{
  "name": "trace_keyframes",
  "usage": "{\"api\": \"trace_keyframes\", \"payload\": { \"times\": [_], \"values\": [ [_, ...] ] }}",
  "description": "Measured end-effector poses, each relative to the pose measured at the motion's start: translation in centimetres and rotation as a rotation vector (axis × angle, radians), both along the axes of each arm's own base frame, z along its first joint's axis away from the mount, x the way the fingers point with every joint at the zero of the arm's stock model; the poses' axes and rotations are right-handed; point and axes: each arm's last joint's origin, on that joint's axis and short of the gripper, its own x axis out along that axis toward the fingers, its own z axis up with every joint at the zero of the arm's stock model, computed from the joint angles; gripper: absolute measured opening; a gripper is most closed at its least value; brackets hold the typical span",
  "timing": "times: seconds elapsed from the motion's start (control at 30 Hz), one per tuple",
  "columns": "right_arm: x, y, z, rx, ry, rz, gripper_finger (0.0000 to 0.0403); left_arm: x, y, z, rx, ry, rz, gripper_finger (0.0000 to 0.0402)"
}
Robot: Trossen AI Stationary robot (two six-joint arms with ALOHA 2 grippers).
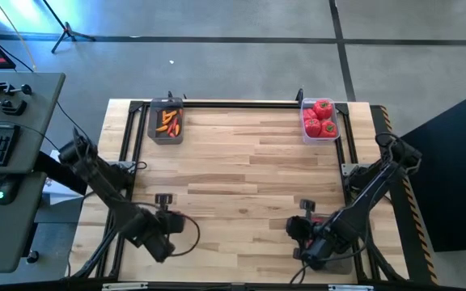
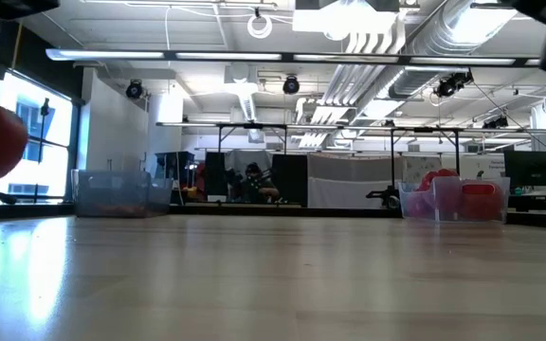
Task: Sort produce into baskets
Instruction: Put the tomato into the bottom black bin
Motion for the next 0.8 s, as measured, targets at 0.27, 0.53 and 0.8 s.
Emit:
{"api": "trace_keyframes", "payload": {
  "times": [0.27, 0.53, 0.8],
  "values": [
    [2.8, -0.9, -0.7, -0.119, -0.058, 0.078, 0.0099, 2.7, 2.0, 2.2, -0.060, -0.249, 0.068, 0.0000],
    [5.6, -1.9, -1.3, -0.307, -0.136, 0.142, 0.0220, 5.6, 3.3, 4.1, -0.159, -0.450, 0.025, 0.0000],
    [8.2, -2.4, -0.9, -0.515, -0.241, 0.222, 0.0302, 7.9, 4.5, 5.5, -0.178, -0.607, -0.017, 0.0000]
  ]
}}
